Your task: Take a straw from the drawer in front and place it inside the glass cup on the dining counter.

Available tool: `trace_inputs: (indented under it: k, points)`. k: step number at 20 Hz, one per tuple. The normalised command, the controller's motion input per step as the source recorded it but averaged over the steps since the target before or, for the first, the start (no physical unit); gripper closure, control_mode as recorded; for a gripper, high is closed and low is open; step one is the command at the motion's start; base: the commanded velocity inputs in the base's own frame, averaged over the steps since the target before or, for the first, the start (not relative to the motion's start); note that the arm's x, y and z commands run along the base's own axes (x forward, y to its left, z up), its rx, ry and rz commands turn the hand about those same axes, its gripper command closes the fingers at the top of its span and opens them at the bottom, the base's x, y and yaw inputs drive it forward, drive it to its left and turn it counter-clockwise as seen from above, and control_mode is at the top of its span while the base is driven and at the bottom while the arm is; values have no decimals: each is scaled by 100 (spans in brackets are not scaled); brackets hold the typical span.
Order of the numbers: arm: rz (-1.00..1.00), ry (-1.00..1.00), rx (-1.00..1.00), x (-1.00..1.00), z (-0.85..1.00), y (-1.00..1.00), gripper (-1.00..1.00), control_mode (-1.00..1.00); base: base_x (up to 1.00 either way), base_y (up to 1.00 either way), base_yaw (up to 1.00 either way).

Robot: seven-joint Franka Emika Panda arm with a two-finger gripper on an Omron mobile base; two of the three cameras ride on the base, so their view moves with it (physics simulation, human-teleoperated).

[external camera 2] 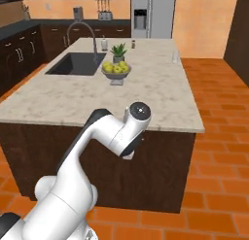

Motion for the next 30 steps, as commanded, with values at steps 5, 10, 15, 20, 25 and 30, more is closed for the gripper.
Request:
trace_inputs:
  k: [5,10,15,20,25,30]
  points:
    - [0,0,0,0,0,0,100,100,19,-100,-10]
    - [0,0,0,0,0,0,100,100,37,-100,-4]
    - [0,0,0,0,0,0,100,100,52,-100,0]
    - [0,0,0,0,0,0,100,100,72,-95,0]
    - [0,0,0,0,0,0,100,100,97,-82,8]
    - [0,0,0,0,0,0,100,100,100,-75,23]
